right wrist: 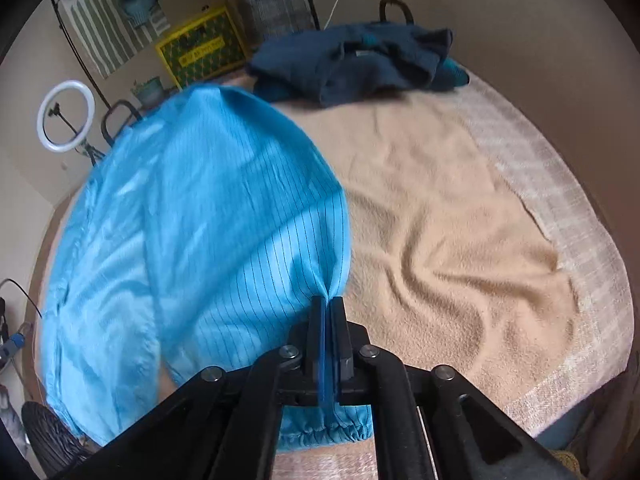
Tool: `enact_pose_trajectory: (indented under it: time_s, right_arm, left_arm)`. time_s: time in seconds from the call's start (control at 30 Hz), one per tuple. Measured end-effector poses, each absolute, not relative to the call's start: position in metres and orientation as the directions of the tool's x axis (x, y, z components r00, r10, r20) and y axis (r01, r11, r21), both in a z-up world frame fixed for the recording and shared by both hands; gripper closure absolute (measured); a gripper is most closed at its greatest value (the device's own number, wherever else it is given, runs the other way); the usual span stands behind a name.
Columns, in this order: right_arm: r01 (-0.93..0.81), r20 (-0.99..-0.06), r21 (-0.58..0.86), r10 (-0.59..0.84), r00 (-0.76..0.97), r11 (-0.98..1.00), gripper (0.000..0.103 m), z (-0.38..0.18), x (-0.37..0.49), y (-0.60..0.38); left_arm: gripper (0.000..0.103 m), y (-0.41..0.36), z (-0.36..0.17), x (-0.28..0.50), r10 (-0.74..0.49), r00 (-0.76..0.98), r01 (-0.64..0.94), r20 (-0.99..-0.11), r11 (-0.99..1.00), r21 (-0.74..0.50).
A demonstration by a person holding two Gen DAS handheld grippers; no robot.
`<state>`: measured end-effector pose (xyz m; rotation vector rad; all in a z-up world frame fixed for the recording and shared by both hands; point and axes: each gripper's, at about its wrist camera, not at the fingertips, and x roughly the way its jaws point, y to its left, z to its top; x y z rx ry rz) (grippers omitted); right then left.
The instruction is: Fold large clothes
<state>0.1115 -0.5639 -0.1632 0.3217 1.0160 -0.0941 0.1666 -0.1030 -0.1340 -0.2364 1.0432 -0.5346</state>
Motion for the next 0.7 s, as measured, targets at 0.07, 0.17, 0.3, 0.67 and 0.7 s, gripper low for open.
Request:
enact_pose_trajectory:
  time_s: [0.07, 0.17, 0.3, 0.67, 0.7]
  right_arm:
    - [0.212, -0.824, 0.234, 0.078, 0.561, 0.949, 0.103, -0.146, 0.108, -0.556]
    - [0.141, -0.783, 0.228, 0.095, 0.615, 0.963, 0.103, -0.117, 0.103, -0.526]
    - [-0.03, -0.742, 0.148, 0.131, 0.657, 0.989, 0.103, -0.084, 0.098, -0.456]
    - [-0.499, -0.811, 0.072, 0.342, 0.475, 0.864, 0.103, -0.126, 0.09, -0.265]
    - [-0.52, -0.827, 0.069, 0.341, 0.448, 0.851, 0.103, -0.137, 0.089, -0.254]
  left_arm:
    - [0.065, -0.102, -0.134, 0.167, -0.528, 0.395, 0.303, -0.752, 0.848, -0.436]
    - [0.065, -0.099, -0.134, 0.169, -0.534, 0.399, 0.294, -0.745, 0.844, -0.448]
    - [0.064, -0.088, -0.133, 0.171, -0.534, 0.416, 0.268, -0.736, 0.845, -0.462]
    - [0.064, -0.038, -0.136, 0.176, -0.482, 0.473, 0.142, -0.737, 0.868, -0.476]
    - [0.064, -0.037, -0.138, 0.177, -0.479, 0.47, 0.139, -0.742, 0.87, -0.473]
